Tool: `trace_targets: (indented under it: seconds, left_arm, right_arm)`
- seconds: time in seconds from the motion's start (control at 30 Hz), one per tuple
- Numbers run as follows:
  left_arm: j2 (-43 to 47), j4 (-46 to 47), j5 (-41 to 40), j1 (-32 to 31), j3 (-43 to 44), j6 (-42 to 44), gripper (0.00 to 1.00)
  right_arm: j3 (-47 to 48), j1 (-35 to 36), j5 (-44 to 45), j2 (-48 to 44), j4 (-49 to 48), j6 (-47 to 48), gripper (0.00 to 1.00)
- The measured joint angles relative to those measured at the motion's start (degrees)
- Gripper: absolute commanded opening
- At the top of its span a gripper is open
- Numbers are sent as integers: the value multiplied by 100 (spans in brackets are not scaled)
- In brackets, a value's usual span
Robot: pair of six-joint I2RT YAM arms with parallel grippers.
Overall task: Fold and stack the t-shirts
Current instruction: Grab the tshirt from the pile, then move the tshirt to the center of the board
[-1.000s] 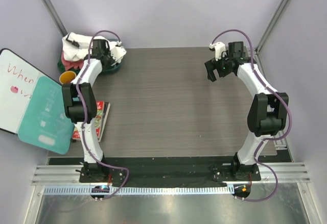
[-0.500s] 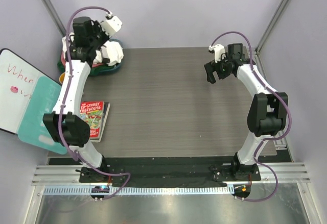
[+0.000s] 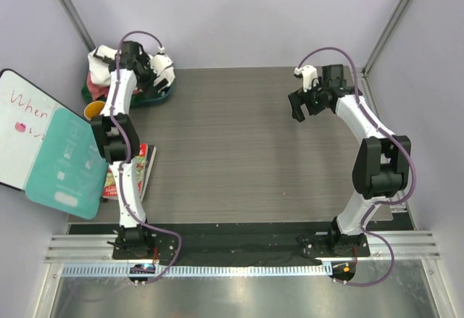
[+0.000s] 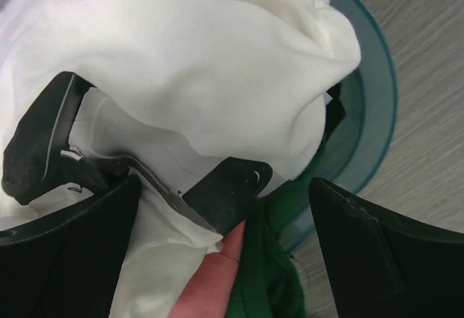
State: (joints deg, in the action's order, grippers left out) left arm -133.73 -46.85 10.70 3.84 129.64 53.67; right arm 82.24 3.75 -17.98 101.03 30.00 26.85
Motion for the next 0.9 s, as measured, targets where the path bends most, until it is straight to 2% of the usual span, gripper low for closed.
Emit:
trace_targets:
  seconds: [0.07,0.23,0.33,0.37,0.4,0.7,0.9]
  left_arm:
    - [-223,-125,66,48,461,44,100]
    - [-151,-4,142,63,632,127,95]
    - [-151,31,142,68,573,151,68]
    - [-138,79,138,70,498,179,25]
    - [-120,116,133,70,409,192,0]
    - [96,295,17,50,0,-15,0]
    - [1014,393,83,-90,-210,-682,0]
  right_arm:
    - [-59,0,4,-72,-4,0,99]
    - [-87,0,20,-127,-15,0,99]
    - [-94,0,52,-127,-22,7,99]
    - [-94,0,61,-127,-22,9,99]
    - [-94,0,74,-127,-26,15,99]
    - [-94,4,92,-127,-42,24,100]
    - [-94,4,83,-129,-44,35,100]
